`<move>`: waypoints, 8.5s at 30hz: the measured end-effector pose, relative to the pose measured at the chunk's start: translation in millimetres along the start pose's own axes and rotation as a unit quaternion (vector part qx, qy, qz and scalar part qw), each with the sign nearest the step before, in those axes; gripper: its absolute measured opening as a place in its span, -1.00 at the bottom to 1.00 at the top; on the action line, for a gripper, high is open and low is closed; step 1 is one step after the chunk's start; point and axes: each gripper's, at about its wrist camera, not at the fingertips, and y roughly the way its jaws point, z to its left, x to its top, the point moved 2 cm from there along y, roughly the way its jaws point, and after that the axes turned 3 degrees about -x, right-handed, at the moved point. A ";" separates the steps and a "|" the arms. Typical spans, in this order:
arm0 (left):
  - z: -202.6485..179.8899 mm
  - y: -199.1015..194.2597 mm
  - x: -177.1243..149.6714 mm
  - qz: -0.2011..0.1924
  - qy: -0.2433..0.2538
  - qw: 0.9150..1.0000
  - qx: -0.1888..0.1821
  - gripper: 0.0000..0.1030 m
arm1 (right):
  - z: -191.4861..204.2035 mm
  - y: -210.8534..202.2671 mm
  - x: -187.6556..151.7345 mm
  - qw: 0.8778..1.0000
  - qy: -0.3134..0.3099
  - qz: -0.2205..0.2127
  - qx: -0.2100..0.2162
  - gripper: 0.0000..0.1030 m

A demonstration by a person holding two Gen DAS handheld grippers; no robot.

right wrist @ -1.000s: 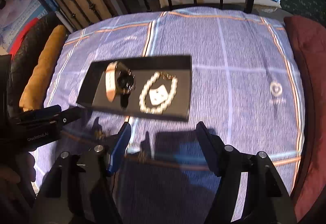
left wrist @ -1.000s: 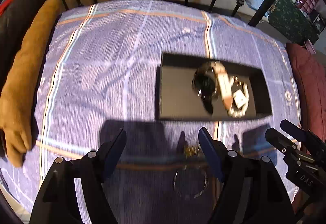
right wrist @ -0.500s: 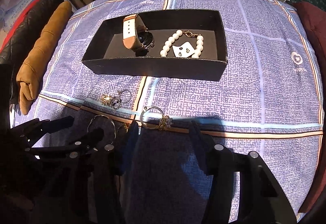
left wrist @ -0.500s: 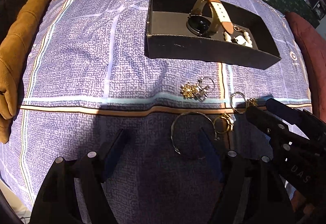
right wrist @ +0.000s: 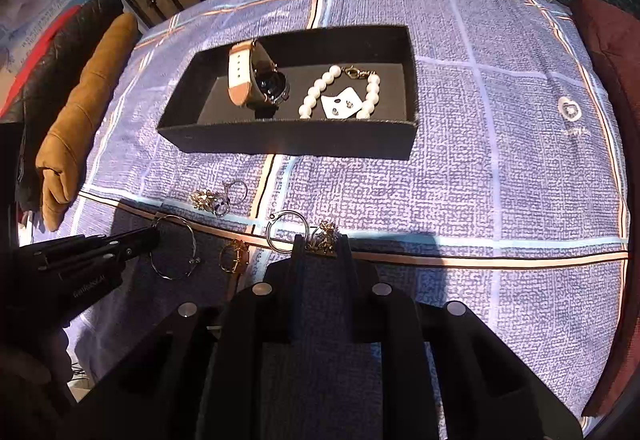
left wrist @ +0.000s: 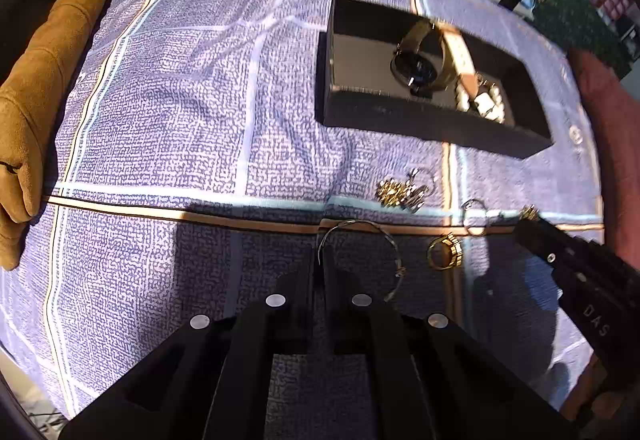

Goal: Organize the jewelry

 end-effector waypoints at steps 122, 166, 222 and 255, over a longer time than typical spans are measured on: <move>-10.2 19.3 -14.2 0.028 0.064 0.996 0.060 0.73 | 25.7 35.5 1.0 0.988 -0.131 -0.006 -0.077 0.01; 4.1 9.8 -2.4 -0.001 0.037 0.997 0.069 0.15 | 14.4 32.0 -1.3 0.993 -0.085 -0.010 -0.080 -0.41; -50.0 -20.8 99.9 -0.097 0.048 0.994 0.014 0.45 | -7.3 -15.1 102.2 0.993 -0.002 -0.109 -0.037 0.15; 30.4 3.2 20.9 -0.029 0.003 0.999 0.033 -0.56 | 21.3 -3.4 27.4 0.999 0.002 -0.032 -0.004 0.15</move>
